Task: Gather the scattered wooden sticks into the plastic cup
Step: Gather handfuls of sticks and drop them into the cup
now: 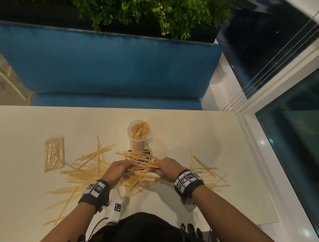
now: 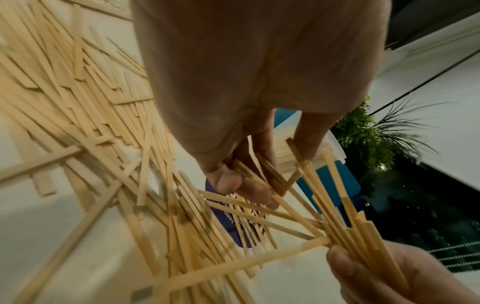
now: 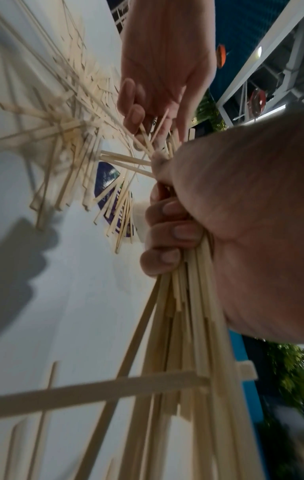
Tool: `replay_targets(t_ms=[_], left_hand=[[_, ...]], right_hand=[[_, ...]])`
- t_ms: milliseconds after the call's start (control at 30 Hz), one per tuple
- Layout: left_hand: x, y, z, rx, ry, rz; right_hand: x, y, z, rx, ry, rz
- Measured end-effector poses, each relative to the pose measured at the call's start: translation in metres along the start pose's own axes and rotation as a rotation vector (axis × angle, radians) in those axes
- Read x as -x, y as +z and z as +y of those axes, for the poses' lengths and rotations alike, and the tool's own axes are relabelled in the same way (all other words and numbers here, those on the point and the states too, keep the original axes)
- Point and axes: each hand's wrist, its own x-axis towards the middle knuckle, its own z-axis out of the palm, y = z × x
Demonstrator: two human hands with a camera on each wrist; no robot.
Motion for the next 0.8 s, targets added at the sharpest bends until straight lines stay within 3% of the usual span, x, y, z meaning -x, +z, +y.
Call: replay_targets(t_ms=[167, 500, 800], left_hand=[[-0.006, -0.005, -0.008, -0.1, 0.068, 0.049], [-0.005, 0.016, 0.0, 0.017, 0.058, 0.036], [0.003, 0.015, 0.004, 0.273, -0.048, -0.157]], right_hand=[[-0.004, 0.0, 0.0, 0.091, 0.025, -0.015], [-0.016, -0.004, -0.012, 0.297, 0.045, -0.054], [-0.014, -0.003, -0.019, 0.217, 0.115, -0.059]])
